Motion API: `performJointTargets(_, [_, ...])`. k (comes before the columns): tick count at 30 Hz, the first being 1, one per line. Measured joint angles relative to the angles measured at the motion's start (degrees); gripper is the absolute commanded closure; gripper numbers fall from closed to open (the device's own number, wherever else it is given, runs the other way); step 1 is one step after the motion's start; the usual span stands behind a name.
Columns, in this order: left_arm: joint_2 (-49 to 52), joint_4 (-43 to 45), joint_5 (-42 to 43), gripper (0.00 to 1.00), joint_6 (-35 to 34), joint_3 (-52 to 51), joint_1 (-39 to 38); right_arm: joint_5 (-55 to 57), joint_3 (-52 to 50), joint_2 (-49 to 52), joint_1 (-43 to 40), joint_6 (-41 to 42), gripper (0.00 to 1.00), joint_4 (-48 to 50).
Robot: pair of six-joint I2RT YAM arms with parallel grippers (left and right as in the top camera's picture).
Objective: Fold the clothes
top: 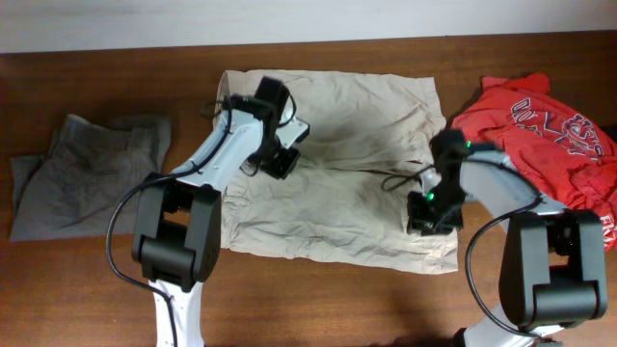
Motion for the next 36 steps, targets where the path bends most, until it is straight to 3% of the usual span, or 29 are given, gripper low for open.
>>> performJointTargets(3, [0.13, 5.57, 0.13, 0.83, 0.04, -4.96, 0.07, -1.29, -5.09, -0.81, -0.13, 0.70, 0.86, 8.24])
performJointTargets(6, [-0.68, 11.15, 0.63, 0.80, 0.00, -8.07, 0.17, -2.64, -8.00, -2.82, -0.15, 1.55, 0.89, 15.67])
performJointTargets(14, [-1.53, 23.93, -2.64, 0.76, -3.93, -11.02, 0.92, -3.48, -9.94, -2.40, -0.15, 4.24, 0.88, 35.71])
performJointTargets(16, [-1.33, 26.10, -3.50, 0.75, -5.25, -11.17, 1.95, -3.23, -9.81, -2.10, -0.15, 4.20, 0.75, 36.70])
performJointTargets(18, [-1.22, 26.84, -4.02, 0.75, -6.10, -11.17, 2.97, -3.23, -8.39, -1.92, -0.15, 3.74, 0.62, 34.07])
performJointTargets(24, [-1.01, 22.34, -6.67, 0.75, -7.43, -9.27, 7.30, -2.99, 0.35, -1.95, -0.15, 0.33, 0.49, 17.33])
performJointTargets(26, [-0.79, 20.90, -7.48, 0.72, -7.69, -8.59, 9.07, -2.29, 4.11, -2.10, -0.15, -0.66, 0.41, 11.65])
performJointTargets(36, [-0.79, 11.82, -8.26, 0.60, -8.00, -2.23, 10.51, 1.36, 6.12, -5.07, -0.15, 0.11, 0.39, -2.86])
